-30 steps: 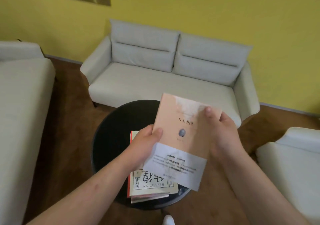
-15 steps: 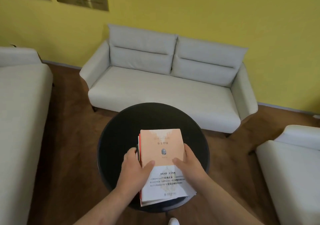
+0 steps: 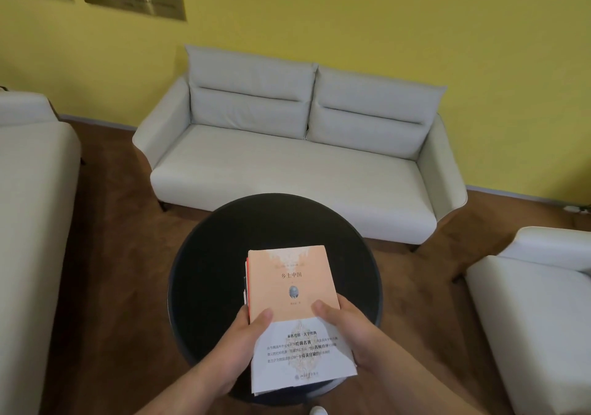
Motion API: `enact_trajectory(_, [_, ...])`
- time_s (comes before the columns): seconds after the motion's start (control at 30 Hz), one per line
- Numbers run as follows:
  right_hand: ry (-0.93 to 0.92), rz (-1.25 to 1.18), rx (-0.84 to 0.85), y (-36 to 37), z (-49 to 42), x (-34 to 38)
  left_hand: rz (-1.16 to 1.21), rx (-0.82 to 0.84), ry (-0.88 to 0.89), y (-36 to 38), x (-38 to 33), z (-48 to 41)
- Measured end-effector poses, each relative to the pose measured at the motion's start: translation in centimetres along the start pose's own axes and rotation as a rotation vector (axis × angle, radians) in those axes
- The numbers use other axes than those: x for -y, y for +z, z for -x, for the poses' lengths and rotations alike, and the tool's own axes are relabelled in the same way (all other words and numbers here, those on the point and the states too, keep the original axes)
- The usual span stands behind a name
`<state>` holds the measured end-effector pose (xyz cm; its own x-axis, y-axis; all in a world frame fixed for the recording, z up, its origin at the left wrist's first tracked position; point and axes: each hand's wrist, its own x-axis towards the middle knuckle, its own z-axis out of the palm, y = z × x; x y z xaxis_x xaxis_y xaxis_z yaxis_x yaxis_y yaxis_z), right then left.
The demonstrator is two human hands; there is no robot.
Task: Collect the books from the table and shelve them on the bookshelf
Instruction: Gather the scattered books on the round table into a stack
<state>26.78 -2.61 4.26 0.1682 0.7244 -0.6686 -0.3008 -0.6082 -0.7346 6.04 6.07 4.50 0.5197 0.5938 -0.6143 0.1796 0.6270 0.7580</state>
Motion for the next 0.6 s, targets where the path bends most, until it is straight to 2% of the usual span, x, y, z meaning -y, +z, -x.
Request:
enact_trajectory(0.13, [-0.04,0.036,0.005,-0.2,-0.3,-0.5,0.027,-0.035,0.009,0.5,0.5,-0.5])
enact_trajectory(0.4, [-0.196,0.146,-0.098,0.2,-0.1,-1.5,0.034,-0.088,0.029,1.3,0.9,0.0])
enact_trajectory(0.53, [-0.12,-0.001,-0.078,-0.1,-0.4,-1.4,0.088,-0.093,0.013,1.2,1.1,0.0])
enact_trajectory(0.6, [-0.037,-0.109,0.0,-0.8,-1.0,-1.6,0.12,-0.076,-0.009,1.2,1.5,-0.1])
